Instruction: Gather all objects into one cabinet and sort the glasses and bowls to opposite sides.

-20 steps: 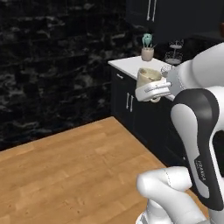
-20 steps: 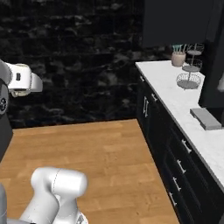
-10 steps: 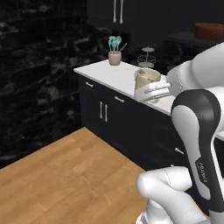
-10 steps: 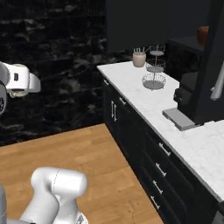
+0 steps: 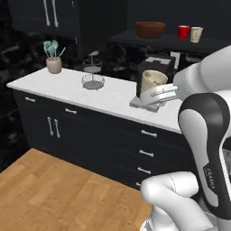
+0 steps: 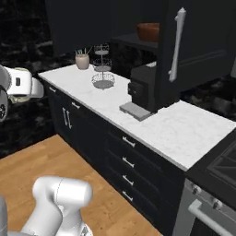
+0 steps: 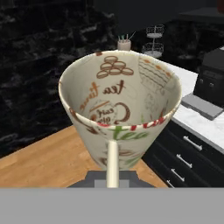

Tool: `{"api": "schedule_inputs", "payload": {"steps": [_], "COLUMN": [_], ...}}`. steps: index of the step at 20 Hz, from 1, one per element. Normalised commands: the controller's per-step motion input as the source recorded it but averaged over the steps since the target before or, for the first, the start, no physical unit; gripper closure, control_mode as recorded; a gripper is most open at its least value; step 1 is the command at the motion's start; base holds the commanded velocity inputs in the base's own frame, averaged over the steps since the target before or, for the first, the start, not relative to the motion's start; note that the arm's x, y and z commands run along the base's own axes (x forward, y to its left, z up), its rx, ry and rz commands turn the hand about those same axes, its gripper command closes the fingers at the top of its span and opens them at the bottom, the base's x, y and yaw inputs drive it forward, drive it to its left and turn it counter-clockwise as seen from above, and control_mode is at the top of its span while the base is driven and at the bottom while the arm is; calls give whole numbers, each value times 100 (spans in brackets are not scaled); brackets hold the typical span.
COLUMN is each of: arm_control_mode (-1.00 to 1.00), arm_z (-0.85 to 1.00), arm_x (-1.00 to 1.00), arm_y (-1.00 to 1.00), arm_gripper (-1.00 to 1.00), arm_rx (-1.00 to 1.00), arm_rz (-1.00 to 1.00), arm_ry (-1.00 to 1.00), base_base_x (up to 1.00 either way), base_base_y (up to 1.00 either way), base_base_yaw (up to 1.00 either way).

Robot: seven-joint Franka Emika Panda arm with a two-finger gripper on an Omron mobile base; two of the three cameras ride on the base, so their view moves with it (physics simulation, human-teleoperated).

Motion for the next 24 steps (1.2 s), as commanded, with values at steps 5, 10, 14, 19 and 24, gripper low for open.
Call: {"api": "schedule_inputs", "payload": {"steps": [5, 10, 14, 19, 24], "arm_control_mode": [100, 100, 100, 100, 100], "arm_z": [0, 0, 0, 0, 0], "arm_x": [0, 0, 0, 0, 0], "arm_y": [0, 0, 0, 0, 0], "arm_gripper": [100, 100, 100, 100, 100], "arm_rx": [0, 0, 0, 0, 0], "arm_rz": [0, 0, 0, 0, 0], "arm_ry": [0, 0, 0, 0, 0], "base_base_x": [11, 67, 100, 100, 32], "base_base_y": [-12, -2, 62, 75, 12], "base_base_yaw": [-54, -47, -40, -34, -40]}}
